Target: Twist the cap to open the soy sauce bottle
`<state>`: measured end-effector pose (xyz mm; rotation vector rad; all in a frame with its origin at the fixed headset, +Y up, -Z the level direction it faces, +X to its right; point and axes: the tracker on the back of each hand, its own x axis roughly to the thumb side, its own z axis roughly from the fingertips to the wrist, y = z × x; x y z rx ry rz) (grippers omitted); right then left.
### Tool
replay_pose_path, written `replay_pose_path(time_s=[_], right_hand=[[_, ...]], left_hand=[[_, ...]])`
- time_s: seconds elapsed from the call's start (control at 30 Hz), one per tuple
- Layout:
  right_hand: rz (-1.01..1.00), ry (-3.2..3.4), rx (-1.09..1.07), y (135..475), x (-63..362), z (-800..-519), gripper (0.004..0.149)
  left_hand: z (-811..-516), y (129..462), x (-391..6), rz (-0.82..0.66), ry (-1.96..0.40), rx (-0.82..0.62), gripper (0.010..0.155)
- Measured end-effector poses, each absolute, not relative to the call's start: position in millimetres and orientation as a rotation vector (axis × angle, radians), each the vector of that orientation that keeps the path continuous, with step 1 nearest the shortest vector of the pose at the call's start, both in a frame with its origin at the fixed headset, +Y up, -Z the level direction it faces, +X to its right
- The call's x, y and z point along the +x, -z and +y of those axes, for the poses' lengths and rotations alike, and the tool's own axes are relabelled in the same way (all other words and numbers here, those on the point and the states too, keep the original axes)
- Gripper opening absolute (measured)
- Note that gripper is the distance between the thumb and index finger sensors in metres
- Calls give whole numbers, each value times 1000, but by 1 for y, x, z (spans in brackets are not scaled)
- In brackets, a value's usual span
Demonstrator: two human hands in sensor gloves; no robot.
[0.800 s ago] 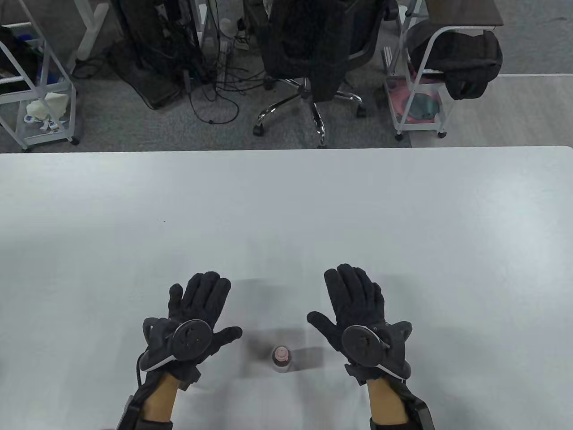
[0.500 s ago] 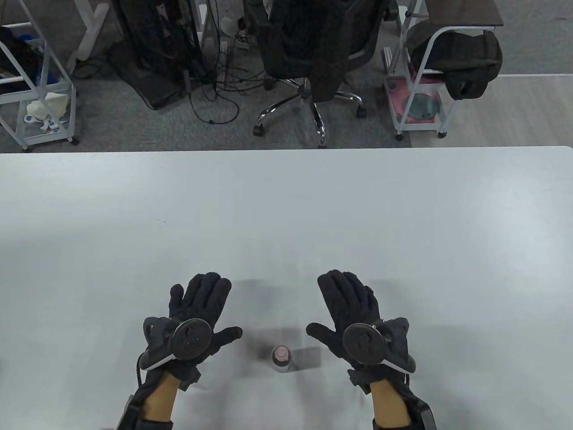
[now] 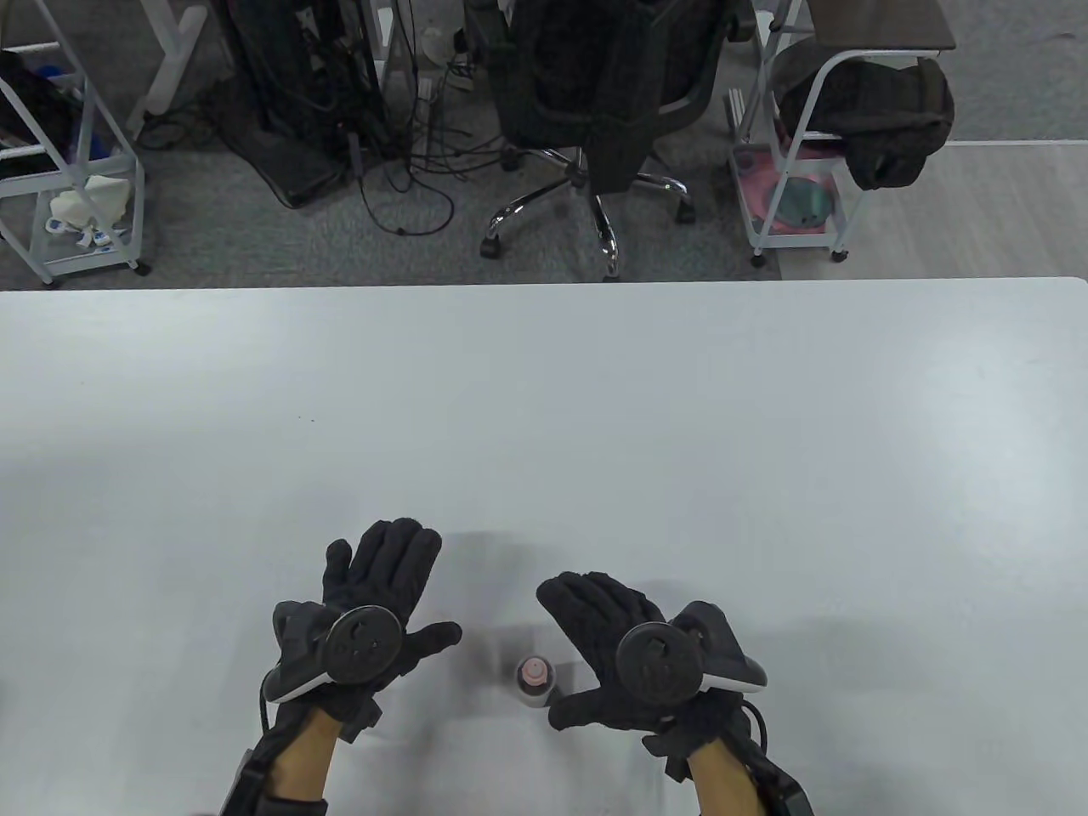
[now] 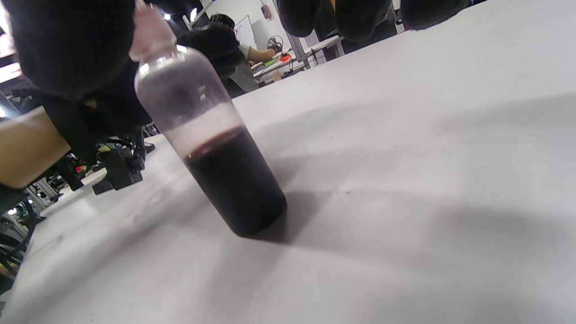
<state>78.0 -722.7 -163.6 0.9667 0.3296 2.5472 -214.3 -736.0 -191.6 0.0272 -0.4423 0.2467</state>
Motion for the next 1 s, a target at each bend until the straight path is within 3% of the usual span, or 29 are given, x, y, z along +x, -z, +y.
replay_pose_path(time_s=[0.2,0.43,0.63,0.9,1.0], right_hand=[[418,-2549,965,168,65,-739,102],[459,-2527,962,170,58,-748,81],[487,-2464,982,170,52,-751,72],[375,-2466,976,167,46,-746,71],[318,-2462,987,164,43,-742,71]], left_hand=[[-737,191,-214,-446,-249,23,99],[-738,191,-212,-451,-252,13,98],[-738,190,-209,-470,-260,8,97],[-711,165,-184,-701,-528,114,96],[-698,150,-170,-777,-527,190,92]])
